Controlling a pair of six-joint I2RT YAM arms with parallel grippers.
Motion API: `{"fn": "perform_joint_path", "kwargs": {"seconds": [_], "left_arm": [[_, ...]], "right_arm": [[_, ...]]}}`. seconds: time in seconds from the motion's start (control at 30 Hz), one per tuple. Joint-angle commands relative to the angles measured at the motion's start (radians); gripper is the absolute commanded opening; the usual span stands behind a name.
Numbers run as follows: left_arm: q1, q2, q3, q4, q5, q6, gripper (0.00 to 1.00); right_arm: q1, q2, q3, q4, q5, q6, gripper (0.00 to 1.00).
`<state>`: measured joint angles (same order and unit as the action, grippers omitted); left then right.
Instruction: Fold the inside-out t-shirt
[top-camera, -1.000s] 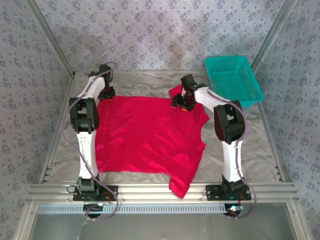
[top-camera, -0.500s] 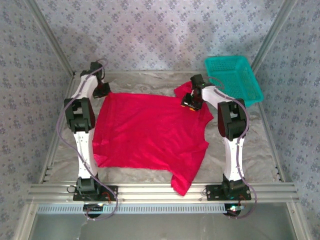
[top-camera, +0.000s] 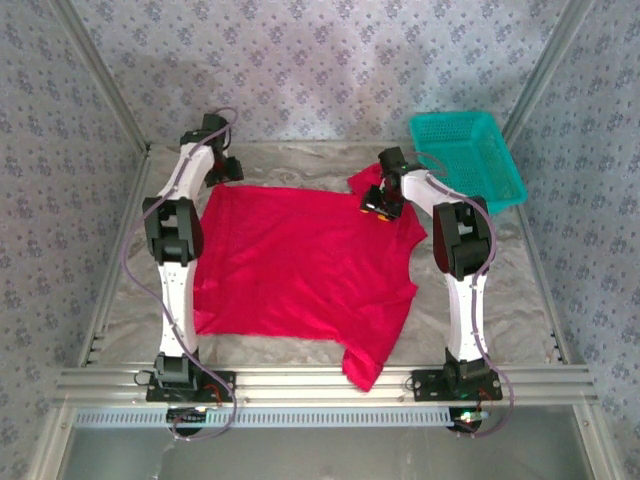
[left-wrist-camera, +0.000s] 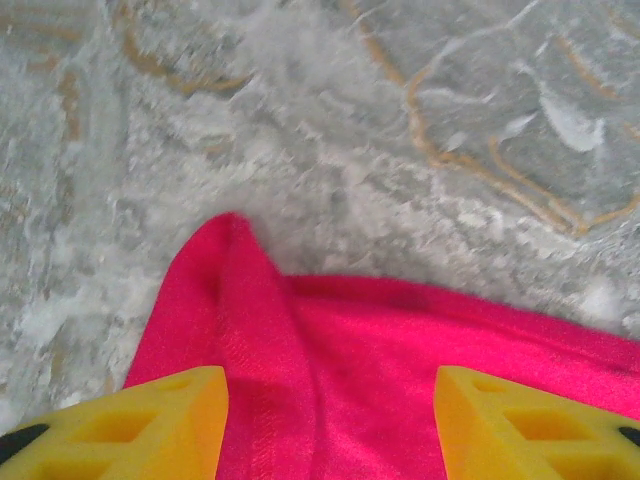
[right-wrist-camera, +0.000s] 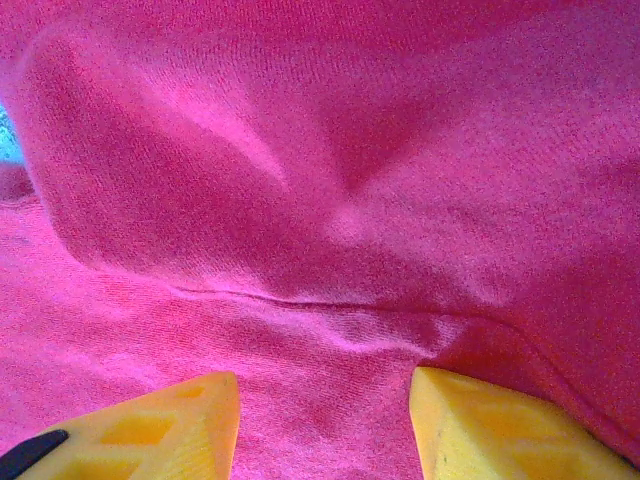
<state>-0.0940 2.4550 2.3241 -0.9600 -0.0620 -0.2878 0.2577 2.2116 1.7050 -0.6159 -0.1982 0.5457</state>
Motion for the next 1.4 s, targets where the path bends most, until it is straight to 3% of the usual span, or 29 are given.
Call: {"fn": "perform_joint_path", "kwargs": {"seconds": [0.0, 0.33, 0.5, 0.6, 0.7, 0.77, 0.83, 0.97, 1.17, 1.23, 1.37], "left_arm": [[0.013, 0.064, 0.065, -0.096, -0.065, 0.022, 0.52], [0.014, 0.126, 0.096, -0.115, -0.087, 0.037, 0.41], [0.018, 0.127, 0.13, -0.129, -0.093, 0.044, 0.0], [0.05, 0.113, 0.164, -0.12, -0.009, 0.023, 0.0], [0.133, 0.087, 0.137, -0.033, 0.287, -0.06, 0.0], [0.214, 0.067, 0.05, 0.123, 0.558, -0.171, 0.0], [0.271, 0.055, -0.042, 0.273, 0.719, -0.279, 0.0], [0.316, 0.068, -0.051, 0.359, 0.828, -0.313, 0.0], [0.391, 0.023, -0.064, 0.405, 0.817, -0.404, 0.32], [0.405, -0.042, -0.117, 0.389, 0.715, -0.407, 0.49], [0.348, -0.234, -0.262, 0.262, 0.418, -0.272, 0.48]], "right_arm": [[0.005, 0.028, 0.022, -0.044, 0.004, -0.009, 0.5], [-0.004, 0.039, 0.026, -0.044, -0.006, -0.007, 0.5], [-0.017, 0.055, 0.028, -0.054, 0.014, 0.002, 0.46], [-0.025, 0.067, 0.037, -0.076, 0.045, 0.007, 0.38], [-0.034, 0.081, 0.05, -0.105, 0.075, 0.008, 0.34], [-0.038, 0.086, 0.056, -0.12, 0.1, 0.006, 0.33], [-0.043, 0.09, 0.061, -0.132, 0.122, 0.003, 0.32], [-0.049, 0.104, 0.082, -0.158, 0.158, 0.0, 0.3], [-0.048, 0.124, 0.123, -0.184, 0.19, -0.005, 0.28], [-0.046, 0.125, 0.133, -0.185, 0.192, -0.009, 0.28], [-0.032, 0.12, 0.191, -0.187, 0.158, -0.035, 0.3]]}}
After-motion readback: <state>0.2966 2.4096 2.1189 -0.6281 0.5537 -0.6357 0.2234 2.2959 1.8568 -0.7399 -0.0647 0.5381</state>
